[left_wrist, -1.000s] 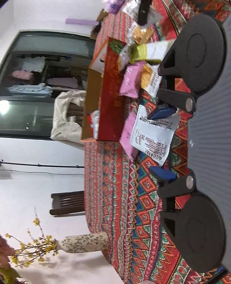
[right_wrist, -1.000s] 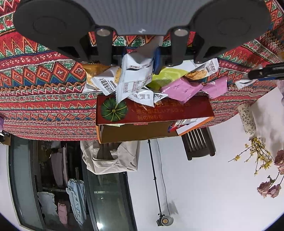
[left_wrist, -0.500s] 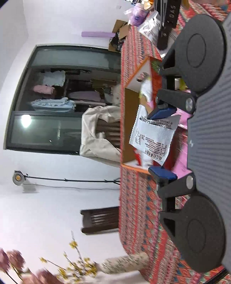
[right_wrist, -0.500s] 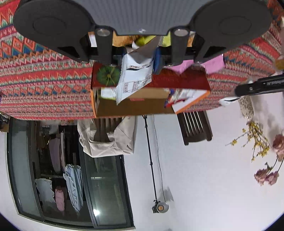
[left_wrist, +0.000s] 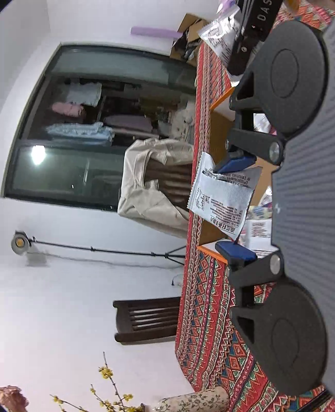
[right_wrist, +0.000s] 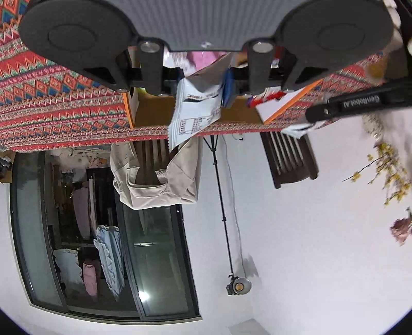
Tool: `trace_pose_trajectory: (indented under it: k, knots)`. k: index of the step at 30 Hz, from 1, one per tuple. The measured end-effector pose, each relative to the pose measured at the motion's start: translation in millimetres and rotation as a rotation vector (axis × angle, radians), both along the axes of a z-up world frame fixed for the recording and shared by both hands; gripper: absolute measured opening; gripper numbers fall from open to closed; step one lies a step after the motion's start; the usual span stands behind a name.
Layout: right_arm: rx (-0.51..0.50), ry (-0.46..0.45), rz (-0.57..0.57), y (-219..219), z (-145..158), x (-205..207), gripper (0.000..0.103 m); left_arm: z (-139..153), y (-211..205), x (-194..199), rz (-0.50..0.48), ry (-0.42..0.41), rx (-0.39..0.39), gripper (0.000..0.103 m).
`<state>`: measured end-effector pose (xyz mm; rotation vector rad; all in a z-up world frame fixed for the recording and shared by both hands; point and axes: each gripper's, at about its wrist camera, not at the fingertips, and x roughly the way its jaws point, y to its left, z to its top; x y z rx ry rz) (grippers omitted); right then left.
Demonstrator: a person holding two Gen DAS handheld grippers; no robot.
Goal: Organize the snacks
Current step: 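Lift both held white packets and carry them over the cardboard box, then open both grippers to drop the white packets into the box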
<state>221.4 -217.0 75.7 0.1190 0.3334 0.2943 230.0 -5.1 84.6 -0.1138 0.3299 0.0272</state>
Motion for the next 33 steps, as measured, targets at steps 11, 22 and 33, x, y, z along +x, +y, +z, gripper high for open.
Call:
trace_pose_trajectory:
  k: [11,22,33]
  knots:
    - [-0.015,0.043,-0.036,14.0,-30.4,77.0,0.028,-44.5,11.1,60.9,0.083,0.076,0.031,0.058]
    - [-0.018,0.086,-0.063,9.0,-50.8,85.3,0.093,-52.1,13.5,48.5,0.095,0.004,0.0,0.103]
    - [-0.004,0.084,-0.065,7.2,-51.1,79.6,0.103,-46.8,9.5,39.7,0.129,-0.033,0.015,0.103]
